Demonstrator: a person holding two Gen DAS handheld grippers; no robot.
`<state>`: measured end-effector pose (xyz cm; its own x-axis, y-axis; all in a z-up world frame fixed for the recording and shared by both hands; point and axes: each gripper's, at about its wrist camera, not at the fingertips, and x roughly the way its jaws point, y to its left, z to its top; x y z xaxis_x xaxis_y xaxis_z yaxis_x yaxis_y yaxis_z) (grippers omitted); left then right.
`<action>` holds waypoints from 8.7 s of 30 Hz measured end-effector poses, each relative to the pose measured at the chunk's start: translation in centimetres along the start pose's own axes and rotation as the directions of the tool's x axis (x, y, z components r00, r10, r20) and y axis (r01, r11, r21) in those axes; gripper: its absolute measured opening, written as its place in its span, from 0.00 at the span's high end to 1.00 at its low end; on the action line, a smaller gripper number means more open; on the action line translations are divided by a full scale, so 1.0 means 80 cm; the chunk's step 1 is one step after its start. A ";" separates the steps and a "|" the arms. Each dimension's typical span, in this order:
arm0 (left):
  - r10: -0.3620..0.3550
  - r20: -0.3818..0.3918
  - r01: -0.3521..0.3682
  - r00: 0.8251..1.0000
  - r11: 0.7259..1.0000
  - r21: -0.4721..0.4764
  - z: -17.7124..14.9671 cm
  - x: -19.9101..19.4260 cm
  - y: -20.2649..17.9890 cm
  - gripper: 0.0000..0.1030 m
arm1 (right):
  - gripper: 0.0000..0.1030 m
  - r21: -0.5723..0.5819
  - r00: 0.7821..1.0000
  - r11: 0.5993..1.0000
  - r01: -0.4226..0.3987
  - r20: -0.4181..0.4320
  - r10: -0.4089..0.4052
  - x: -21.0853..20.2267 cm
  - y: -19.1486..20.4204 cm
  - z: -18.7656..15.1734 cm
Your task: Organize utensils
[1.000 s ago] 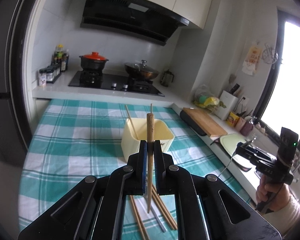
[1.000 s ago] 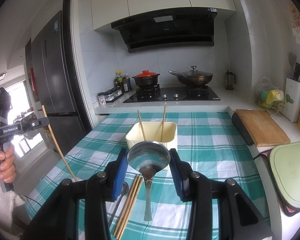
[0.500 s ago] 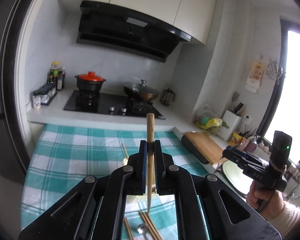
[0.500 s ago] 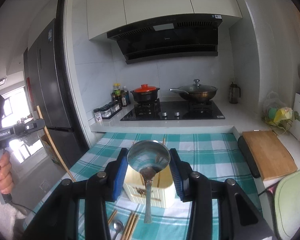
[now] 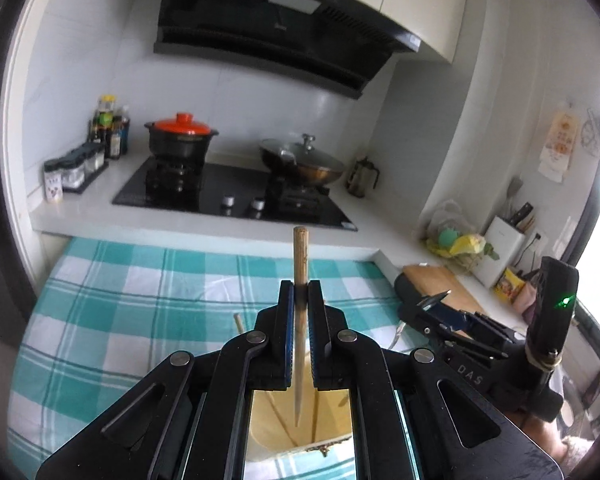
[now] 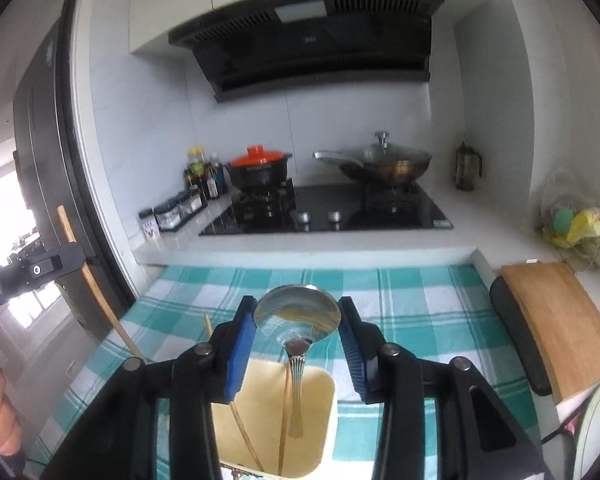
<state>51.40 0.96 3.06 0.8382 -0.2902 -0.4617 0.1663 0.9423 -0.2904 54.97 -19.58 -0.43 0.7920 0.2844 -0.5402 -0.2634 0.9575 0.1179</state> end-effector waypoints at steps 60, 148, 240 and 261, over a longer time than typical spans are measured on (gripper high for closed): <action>0.113 -0.219 -0.100 0.969 0.992 0.070 -0.340 -0.263 -0.003 0.11 | 0.52 -0.108 0.997 0.994 0.002 -0.074 -0.010 -0.300 0.100 -0.385; 0.322 -0.396 -0.275 0.860 0.946 0.173 -0.388 -0.054 0.079 0.00 | 0.77 -0.004 0.905 0.994 -0.108 -0.415 0.096 -0.075 0.093 -0.354; 0.260 -0.592 -0.126 0.763 0.958 0.260 -0.304 0.047 0.100 0.69 | 0.93 -0.115 0.799 0.993 0.027 -0.595 -0.091 0.007 0.008 -0.300; 0.081 -0.207 -0.059 0.975 0.992 0.112 -0.207 -0.160 0.050 0.96 | 0.93 -0.056 0.992 0.997 -0.051 -0.115 0.044 -0.207 0.022 -0.218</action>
<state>32.72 5.65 -6.05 0.7232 -0.2408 -0.6473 0.1734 0.9705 -0.1673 31.79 -23.45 -5.85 0.7109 0.3191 -0.6268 -0.3339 0.9375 0.0986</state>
